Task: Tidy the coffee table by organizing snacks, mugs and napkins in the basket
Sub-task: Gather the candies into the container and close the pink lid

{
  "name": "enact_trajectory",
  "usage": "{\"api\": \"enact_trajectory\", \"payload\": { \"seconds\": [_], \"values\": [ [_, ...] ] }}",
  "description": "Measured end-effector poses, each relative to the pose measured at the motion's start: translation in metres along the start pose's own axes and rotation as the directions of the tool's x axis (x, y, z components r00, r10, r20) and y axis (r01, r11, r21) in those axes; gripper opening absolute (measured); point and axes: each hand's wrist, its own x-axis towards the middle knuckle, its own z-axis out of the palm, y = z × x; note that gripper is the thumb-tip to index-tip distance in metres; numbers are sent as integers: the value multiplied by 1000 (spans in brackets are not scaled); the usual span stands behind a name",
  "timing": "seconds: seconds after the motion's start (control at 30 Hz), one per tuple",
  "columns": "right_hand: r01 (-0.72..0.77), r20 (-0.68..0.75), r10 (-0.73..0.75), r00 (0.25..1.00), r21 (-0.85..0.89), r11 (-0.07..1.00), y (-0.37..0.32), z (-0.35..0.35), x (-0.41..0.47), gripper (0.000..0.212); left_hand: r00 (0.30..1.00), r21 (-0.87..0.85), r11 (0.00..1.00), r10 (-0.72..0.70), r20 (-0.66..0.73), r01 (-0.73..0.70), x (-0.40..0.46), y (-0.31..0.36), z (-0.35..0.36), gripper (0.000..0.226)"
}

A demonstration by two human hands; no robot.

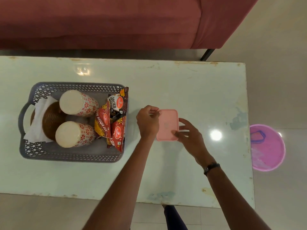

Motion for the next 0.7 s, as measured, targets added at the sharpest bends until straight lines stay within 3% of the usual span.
{"api": "enact_trajectory", "payload": {
  "seconds": [0.07, 0.13, 0.27, 0.33, 0.47, 0.7],
  "values": [
    [28, -86, -24, 996, 43, 999, 8, 4, -7, 42, 999, 37, 998, 42, -19, -42, -6, -1, 1, 13],
    [62, -152, -56, 987, 31, 998, 12, 11, -7, 43, 986, 180, 973, 158, -45, -147, -19, -3, 1, 23],
    [106, -132, -109, 985, -32, 994, 8, 31, -1, 56, 896, 394, 813, 439, 68, -428, -66, -29, -3, 35],
    [139, -121, -148, 982, -75, 987, 7, 44, 1, 59, 872, 435, 762, 468, 140, -479, -87, -51, -8, 38],
    [185, -116, -198, 973, -119, 976, 4, 68, 3, 57, 869, 511, 717, 473, 144, -474, -99, -81, -26, 51],
    [196, -72, -210, 975, -167, 966, -1, 92, 5, 55, 859, 587, 646, 476, 189, -487, -92, -92, -44, 54]
  ]
}}
